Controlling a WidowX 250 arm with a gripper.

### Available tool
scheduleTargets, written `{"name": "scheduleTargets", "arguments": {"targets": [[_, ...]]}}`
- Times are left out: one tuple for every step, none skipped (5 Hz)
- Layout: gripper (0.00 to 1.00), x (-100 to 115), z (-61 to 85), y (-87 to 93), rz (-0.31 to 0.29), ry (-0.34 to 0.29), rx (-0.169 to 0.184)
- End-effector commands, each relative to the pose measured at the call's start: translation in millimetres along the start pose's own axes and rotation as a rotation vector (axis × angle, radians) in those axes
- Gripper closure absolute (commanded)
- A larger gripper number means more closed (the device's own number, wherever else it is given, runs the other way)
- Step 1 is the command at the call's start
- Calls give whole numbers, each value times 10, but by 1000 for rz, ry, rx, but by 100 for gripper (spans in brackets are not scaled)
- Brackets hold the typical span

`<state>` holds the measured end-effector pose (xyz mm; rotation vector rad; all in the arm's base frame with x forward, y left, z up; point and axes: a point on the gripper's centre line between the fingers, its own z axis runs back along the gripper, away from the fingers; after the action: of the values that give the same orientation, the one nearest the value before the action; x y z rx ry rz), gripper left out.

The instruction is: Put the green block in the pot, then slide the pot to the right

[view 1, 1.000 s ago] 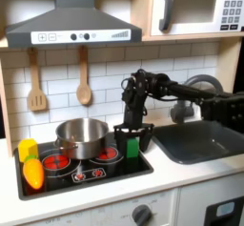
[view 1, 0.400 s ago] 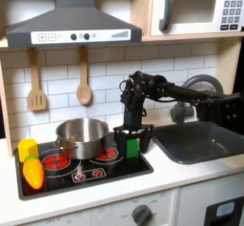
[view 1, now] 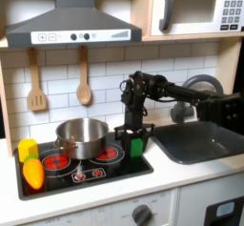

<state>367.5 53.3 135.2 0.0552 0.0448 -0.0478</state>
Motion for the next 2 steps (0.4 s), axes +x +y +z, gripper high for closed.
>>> {"name": "scheduleTargets", "arguments": {"targets": [[100,-79,51,-19,-9,-18,-3],[100,-177,75,8,-7,-17,-5]]}}
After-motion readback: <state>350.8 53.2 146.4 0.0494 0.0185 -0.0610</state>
